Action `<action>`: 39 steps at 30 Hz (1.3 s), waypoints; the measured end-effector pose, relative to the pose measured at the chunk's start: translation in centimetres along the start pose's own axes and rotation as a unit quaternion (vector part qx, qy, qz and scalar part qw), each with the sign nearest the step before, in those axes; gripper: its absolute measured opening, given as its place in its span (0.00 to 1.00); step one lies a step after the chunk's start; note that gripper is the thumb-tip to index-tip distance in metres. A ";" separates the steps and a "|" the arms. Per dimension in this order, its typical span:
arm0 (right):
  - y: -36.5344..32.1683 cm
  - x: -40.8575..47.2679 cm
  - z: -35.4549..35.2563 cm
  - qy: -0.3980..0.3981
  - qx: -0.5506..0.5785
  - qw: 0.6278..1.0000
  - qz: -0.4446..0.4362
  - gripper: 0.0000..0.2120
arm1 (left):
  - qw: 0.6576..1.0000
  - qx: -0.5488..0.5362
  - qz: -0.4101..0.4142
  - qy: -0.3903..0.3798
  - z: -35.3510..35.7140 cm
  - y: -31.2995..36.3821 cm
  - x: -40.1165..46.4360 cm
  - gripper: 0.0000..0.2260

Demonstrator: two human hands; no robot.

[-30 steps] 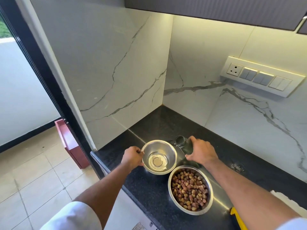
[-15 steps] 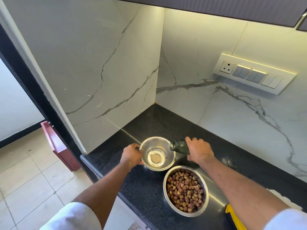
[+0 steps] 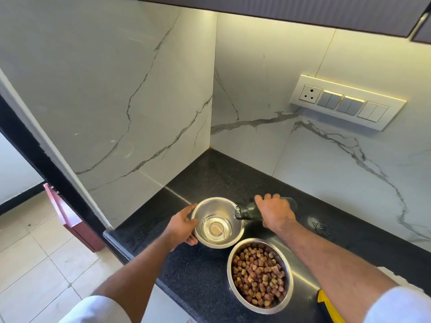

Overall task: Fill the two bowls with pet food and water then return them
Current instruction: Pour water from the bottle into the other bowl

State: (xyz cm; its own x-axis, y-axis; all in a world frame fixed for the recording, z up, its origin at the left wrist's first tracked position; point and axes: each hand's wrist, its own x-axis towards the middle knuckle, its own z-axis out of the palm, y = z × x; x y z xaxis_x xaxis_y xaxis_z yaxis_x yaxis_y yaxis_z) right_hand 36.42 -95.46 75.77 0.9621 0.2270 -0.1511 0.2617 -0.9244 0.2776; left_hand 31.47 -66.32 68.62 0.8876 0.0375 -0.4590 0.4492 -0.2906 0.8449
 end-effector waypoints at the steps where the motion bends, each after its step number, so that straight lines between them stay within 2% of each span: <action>1: 0.0 0.1 0.0 -0.002 0.000 1.000 0.002 0.33 | 1.000 0.002 0.002 -0.004 0.0 0.1 0.0 0.27; 15: -0.1 0.6 -0.1 -0.027 -0.022 0.999 0.001 0.34 | 0.999 0.042 0.004 -0.029 0.0 1.0 -0.6 0.28; 39: 0.5 0.3 -1.4 -0.033 -0.056 0.998 0.010 0.35 | 0.999 0.036 0.012 -0.035 -0.1 2.0 -1.8 0.28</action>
State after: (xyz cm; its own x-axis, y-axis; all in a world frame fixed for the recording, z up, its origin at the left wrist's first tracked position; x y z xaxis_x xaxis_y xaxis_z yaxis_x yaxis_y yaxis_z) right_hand 36.96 -95.40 77.20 0.9607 0.1851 -0.2066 0.2537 -0.8876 0.3844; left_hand 30.78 -66.88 71.13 0.8880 -0.0358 -0.4585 0.4168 -0.3589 0.8351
